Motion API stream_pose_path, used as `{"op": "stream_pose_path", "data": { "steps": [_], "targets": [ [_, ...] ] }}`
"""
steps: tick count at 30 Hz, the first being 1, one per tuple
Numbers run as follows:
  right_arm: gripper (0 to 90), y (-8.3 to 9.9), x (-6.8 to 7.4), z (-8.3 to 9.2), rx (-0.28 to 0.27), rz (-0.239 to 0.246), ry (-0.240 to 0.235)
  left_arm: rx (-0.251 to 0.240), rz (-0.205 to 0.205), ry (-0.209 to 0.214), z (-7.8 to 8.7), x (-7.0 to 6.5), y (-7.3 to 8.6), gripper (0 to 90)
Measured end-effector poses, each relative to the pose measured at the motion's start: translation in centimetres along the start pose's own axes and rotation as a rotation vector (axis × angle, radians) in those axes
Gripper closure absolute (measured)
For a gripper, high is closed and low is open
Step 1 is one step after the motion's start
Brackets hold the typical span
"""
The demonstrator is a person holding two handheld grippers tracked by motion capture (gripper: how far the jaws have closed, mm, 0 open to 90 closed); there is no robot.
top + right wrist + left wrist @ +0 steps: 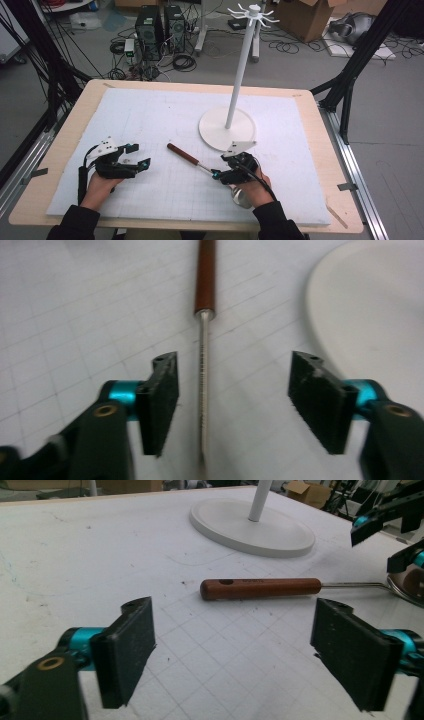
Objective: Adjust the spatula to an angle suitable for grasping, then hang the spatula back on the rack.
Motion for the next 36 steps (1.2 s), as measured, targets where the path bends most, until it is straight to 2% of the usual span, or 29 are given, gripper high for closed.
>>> {"op": "stream_pose_path", "data": {
  "steps": [1,2,3,4,5,8,15,18,19,22,25,32,36],
  "targets": [
    [35.5,0.0,0.0,0.0,0.000,0.000,0.000,-0.004,0.002,0.002,0.2,0.1,0.1,18.2],
    [27.8,0.7,-0.3,1.1,-0.059,0.000,0.041,-0.012,0.002,-0.010,0.4,0.2,0.1,17.7],
    [27.8,0.7,-0.3,1.1,-0.059,0.000,0.041,-0.012,0.002,-0.010,0.4,0.2,0.1,17.7],
    [21.5,1.2,-0.5,1.8,-0.087,-0.016,0.073,-0.018,0.004,-0.015,0.6,0.3,0.2,17.7],
    [19.8,1.5,-0.6,2.1,-0.101,-0.017,0.082,-0.018,0.004,-0.015,0.6,0.3,0.2,17.8],
    [16.5,2.3,-1.0,3.1,-0.131,-0.016,0.115,-0.028,0.010,-0.033,1.1,0.5,0.2,17.9],
    [16.5,3.5,-1.3,5.0,-0.191,-0.043,0.166,-0.049,0.022,-0.083,2.3,0.7,0.3,17.8],
    [16.5,3.8,-1.2,5.5,-0.217,-0.038,0.167,-0.052,0.022,-0.095,2.5,0.7,0.3,17.9],
    [16.6,4.1,-1.2,5.7,-0.227,-0.043,0.153,-0.055,0.025,-0.093,2.5,0.7,0.3,18.4],
    [16.6,4.4,-1.4,5.6,-0.234,-0.050,0.150,-0.051,0.020,-0.098,2.6,0.6,0.3,18.6],
    [16.5,4.6,-1.3,5.5,-0.228,-0.065,0.156,-0.050,0.015,-0.102,2.7,0.4,0.4,18.7],
    [16.5,3.9,-1.2,5.2,-0.221,-0.053,0.126,-0.042,0.013,-0.097,2.4,0.1,0.2,19.1],
    [16.6,3.3,-0.7,4.4,-0.189,-0.021,0.105,-0.037,0.008,-0.095,2.3,0.0,0.2,19.2]
  ]
}}
Point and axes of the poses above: each handheld gripper's, and its own axes: z roughly backward along the jaws, y roughly out of its underside, x roughly to its left, the point moved 1 cm from there along -z, roughly forward along the jaws
